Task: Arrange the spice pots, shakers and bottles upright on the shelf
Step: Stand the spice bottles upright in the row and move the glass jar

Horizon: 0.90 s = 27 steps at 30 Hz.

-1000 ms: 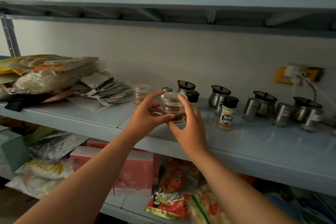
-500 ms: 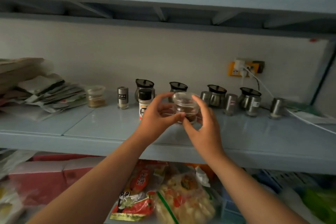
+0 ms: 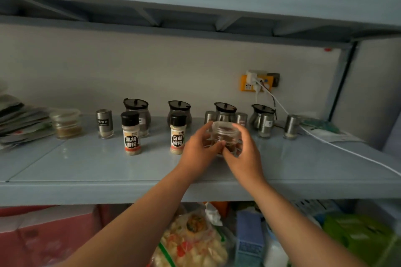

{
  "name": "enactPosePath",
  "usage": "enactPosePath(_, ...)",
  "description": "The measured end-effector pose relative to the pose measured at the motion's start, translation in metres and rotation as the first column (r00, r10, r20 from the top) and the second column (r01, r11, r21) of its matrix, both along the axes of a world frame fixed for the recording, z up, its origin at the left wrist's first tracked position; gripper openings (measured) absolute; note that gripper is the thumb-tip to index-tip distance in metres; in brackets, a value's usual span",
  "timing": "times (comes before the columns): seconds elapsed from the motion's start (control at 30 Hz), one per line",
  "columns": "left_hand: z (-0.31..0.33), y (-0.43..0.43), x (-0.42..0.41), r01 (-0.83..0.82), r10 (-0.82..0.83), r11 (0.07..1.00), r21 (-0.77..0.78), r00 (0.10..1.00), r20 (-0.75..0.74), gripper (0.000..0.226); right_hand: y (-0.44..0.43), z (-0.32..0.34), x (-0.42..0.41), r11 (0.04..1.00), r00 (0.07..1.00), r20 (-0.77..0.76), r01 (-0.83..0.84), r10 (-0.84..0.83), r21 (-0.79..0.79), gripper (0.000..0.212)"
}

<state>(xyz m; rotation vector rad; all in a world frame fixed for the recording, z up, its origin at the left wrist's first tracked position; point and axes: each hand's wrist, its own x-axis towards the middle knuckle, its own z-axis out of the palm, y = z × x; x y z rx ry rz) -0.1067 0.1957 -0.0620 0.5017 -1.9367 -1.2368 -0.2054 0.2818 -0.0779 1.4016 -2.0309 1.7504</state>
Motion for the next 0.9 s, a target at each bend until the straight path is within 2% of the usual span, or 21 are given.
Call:
enactPosePath(0.23, 0.007, -0.001, -0.018, -0.034, 0.032, 0.999, 0.025, 0.997, 0.070, 0.065, -0.011, 0.004, -0.019, 0.997, 0.999, 0.042, -0.006, 0.002, 0.080, 0.054)
enactPosePath(0.63, -0.002, -0.003, -0.025, -0.045, 0.043, 0.996, 0.070, 0.999, 0.028, 0.061, -0.017, 0.004, -0.022, 0.980, 0.999, -0.042, 0.027, -0.019, 0.199, 0.055)
enactPosePath(0.9, -0.005, -0.006, -0.026, -0.056, 0.055, 0.998, 0.022, 0.998, 0.042, 0.064, -0.015, 0.003, -0.019, 0.972, 0.997, -0.075, 0.027, -0.010, 0.234, 0.065)
